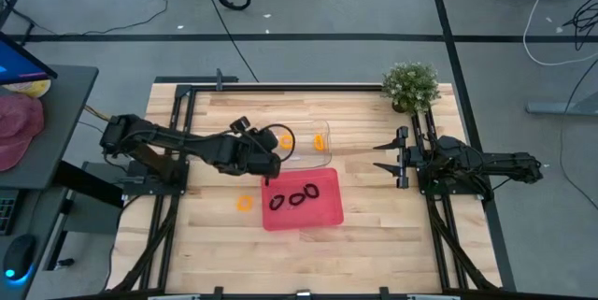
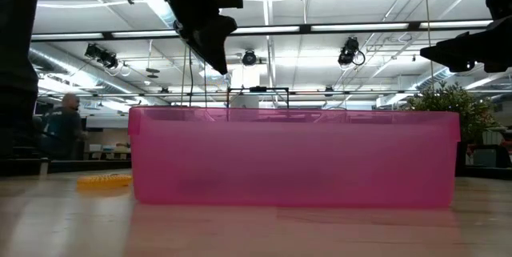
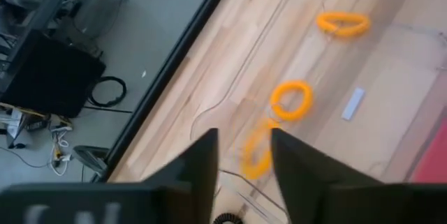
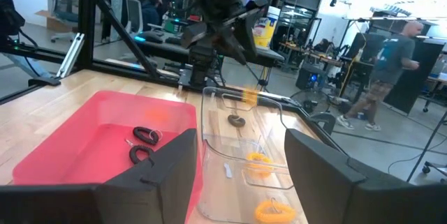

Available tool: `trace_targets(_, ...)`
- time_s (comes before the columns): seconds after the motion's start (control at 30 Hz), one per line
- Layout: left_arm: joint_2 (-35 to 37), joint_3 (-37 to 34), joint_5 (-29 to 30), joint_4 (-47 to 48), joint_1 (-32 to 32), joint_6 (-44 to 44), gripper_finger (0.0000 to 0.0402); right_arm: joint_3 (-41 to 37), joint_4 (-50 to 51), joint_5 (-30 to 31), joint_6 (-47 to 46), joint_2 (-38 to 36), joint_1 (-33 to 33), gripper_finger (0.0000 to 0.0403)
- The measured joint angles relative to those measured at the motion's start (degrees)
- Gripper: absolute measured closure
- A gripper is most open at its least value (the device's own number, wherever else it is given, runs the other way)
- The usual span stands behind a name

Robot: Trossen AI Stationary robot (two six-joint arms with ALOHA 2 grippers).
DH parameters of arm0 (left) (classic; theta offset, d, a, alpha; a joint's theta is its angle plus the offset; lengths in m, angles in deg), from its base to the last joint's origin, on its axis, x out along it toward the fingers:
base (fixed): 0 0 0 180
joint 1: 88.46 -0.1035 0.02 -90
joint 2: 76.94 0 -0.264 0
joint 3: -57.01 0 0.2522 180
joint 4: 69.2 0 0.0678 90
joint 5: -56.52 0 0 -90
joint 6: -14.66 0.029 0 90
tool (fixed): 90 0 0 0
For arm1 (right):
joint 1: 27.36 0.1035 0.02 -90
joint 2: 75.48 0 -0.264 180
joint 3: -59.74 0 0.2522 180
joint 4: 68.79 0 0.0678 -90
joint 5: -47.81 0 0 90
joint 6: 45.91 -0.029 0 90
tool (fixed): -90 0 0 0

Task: Sort spring keychains
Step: Put the yellow spring keychain into the transparent bin, then put the black spring keychain into the red bin

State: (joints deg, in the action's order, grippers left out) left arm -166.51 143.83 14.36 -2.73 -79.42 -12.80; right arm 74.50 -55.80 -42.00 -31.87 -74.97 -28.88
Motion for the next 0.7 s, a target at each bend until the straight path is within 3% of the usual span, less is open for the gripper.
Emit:
trace_targets(0.13,-0.17,0.00,-0.02,0.00,0.15,0.13,0.0202,0.00,0.00,0.00,0.00,-0.02,0.01,0.0181)
trace_targets(0.27,-0.17,0.00,-1.42,0.15,0.48,0.06,0.0165,0.00,0.00,-0.01,0.00,-0.02,0.00,0.0181)
trace_targets(0.7,-0.17,0.00,-9.79,0.35,2.19,-0.31,0.0181,0.00,0.00,-0.02,0.00,-0.02,0.01,0.0181)
